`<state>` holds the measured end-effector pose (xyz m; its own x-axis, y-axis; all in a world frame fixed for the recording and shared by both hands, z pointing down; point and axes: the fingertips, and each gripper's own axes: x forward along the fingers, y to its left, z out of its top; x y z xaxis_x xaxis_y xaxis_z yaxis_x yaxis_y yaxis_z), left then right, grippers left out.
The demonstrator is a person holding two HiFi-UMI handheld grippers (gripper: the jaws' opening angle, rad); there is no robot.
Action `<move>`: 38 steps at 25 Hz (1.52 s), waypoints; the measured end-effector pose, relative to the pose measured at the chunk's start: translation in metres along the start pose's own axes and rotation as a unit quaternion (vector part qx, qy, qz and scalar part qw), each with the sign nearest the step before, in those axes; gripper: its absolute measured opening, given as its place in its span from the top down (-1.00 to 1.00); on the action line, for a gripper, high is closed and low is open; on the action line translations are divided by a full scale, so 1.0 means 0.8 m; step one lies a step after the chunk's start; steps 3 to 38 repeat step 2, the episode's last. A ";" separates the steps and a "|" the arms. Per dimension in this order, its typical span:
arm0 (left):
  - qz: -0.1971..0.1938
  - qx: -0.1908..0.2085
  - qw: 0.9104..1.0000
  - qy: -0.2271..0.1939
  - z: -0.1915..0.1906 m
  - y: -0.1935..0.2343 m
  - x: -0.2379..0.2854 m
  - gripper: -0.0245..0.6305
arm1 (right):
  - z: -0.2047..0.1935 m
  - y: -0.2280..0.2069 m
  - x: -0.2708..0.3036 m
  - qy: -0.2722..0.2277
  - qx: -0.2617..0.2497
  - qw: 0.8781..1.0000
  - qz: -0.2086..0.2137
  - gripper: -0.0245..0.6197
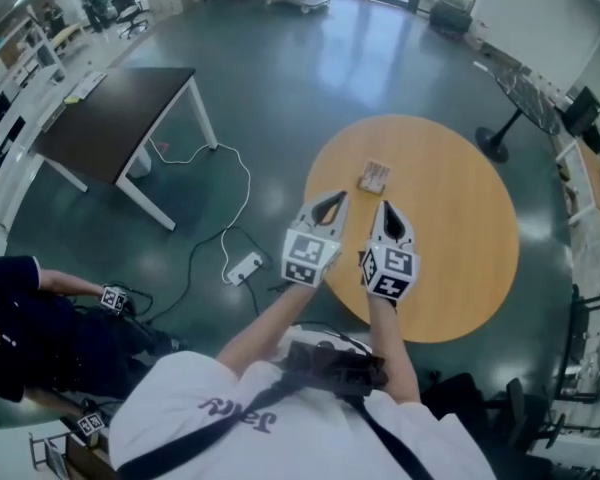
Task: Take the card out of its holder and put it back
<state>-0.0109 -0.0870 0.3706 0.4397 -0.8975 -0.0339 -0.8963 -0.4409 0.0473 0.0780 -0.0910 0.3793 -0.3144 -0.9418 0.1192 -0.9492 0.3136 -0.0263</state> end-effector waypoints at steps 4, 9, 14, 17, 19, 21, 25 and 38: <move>0.000 0.003 1.000 0.002 0.004 -0.005 0.006 0.89 | 0.009 -0.006 0.003 -0.005 -0.003 1.000 0.004 0.88; 0.000 0.003 1.000 0.002 0.004 -0.005 0.006 0.89 | 0.009 -0.006 0.003 -0.005 -0.003 1.000 0.004 0.88; 0.000 0.003 1.000 0.002 0.004 -0.005 0.006 0.89 | 0.009 -0.006 0.003 -0.005 -0.003 1.000 0.004 0.88; 0.000 0.003 1.000 0.002 0.004 -0.005 0.006 0.89 | 0.009 -0.006 0.003 -0.005 -0.003 1.000 0.004 0.88; 0.000 0.003 1.000 0.002 0.004 -0.005 0.006 0.89 | 0.009 -0.006 0.003 -0.005 -0.003 1.000 0.004 0.88; 0.000 0.003 1.000 0.002 0.004 -0.005 0.006 0.89 | 0.009 -0.006 0.003 -0.005 -0.003 1.000 0.004 0.88; 0.000 0.003 1.000 0.002 0.004 -0.005 0.006 0.89 | 0.009 -0.006 0.003 -0.005 -0.003 1.000 0.004 0.88; 0.000 0.003 1.000 0.002 0.004 -0.005 0.006 0.89 | 0.009 -0.006 0.003 -0.005 -0.003 1.000 0.004 0.88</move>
